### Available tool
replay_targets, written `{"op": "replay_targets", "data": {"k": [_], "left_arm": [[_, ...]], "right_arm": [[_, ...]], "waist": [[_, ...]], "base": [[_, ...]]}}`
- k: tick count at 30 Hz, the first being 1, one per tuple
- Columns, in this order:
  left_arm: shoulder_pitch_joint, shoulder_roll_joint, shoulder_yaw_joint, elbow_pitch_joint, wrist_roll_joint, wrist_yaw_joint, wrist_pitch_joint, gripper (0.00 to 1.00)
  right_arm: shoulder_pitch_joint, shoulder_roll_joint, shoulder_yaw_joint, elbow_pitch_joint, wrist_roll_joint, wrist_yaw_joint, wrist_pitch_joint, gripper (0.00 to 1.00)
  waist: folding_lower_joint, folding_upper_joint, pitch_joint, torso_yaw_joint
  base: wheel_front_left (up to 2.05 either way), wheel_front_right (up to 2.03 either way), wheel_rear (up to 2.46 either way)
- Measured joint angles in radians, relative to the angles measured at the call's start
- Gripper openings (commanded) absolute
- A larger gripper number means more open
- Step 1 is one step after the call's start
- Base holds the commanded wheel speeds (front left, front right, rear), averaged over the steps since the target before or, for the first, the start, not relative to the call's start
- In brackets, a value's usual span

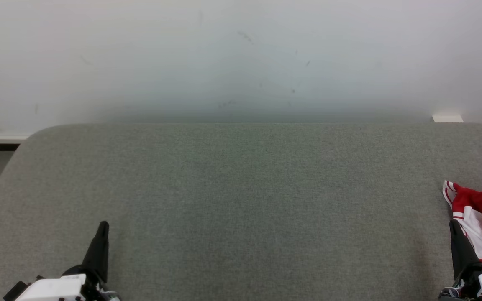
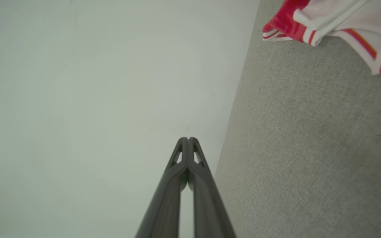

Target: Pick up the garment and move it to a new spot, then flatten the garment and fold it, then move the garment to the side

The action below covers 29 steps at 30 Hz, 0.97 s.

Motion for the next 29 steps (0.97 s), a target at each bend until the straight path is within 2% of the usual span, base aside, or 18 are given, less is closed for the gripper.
{"op": "replay_targets", "data": {"k": [29], "left_arm": [[0.0,-0.002,0.003,0.0,0.004,0.0,0.006,0.0]], "right_arm": [[0.0,0.001,-0.002,0.0,-0.001,0.0,0.001,0.0]], "waist": [[0.0,0.0,0.0,0.0]], "base": [[0.0,0.0,0.0]]}}
